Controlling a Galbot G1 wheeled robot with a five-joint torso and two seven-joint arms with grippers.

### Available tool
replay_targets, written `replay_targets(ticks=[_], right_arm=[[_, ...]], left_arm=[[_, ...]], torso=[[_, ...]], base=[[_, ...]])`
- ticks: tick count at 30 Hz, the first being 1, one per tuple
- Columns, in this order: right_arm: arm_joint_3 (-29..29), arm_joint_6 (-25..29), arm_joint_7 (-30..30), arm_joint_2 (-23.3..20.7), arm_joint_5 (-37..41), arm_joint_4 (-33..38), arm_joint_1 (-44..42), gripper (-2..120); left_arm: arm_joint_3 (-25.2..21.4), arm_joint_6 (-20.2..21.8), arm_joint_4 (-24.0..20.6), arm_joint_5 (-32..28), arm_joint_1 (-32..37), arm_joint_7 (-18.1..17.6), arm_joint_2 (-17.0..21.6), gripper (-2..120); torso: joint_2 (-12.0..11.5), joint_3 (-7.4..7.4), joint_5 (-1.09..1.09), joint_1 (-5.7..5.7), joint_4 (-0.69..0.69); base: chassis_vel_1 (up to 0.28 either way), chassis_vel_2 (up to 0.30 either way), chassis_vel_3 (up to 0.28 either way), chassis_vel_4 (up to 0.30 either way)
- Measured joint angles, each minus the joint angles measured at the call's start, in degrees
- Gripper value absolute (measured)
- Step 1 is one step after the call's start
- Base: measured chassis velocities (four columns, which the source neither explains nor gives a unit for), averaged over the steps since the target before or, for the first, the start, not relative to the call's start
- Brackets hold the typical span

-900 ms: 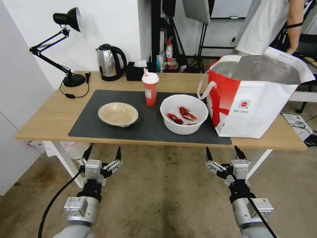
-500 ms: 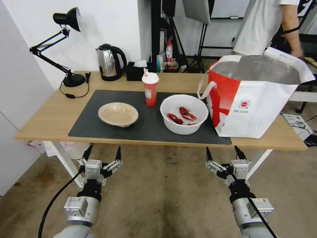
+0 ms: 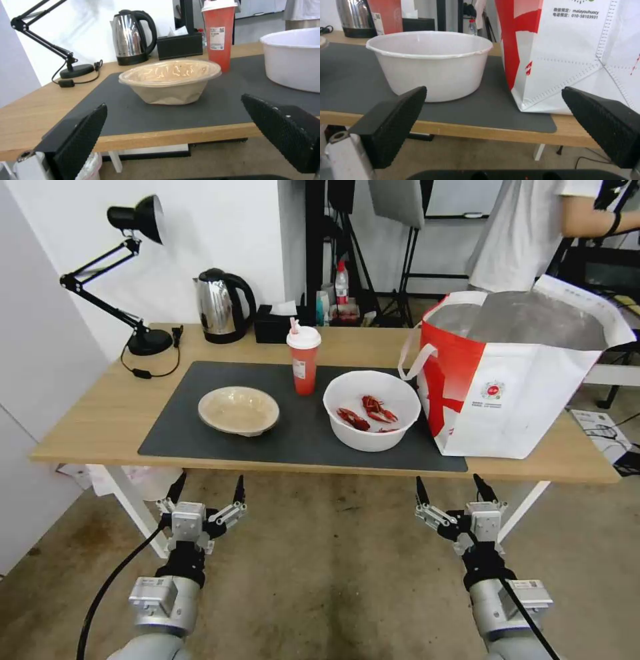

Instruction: Pick up the trash from the table and place it into the takeout bag.

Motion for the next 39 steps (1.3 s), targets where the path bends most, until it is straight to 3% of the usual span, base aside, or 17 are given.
replay_targets(ticks=[39], right_arm=[[0.0,0.0,0.0,0.0,0.0,0.0,0.0,100]], left_arm=[[0.0,0.0,0.0,0.0,0.0,0.0,0.0,100]], torso=[[0.0,0.0,0.0,0.0,0.0]], base=[[0.0,0.0,0.0,0.0]])
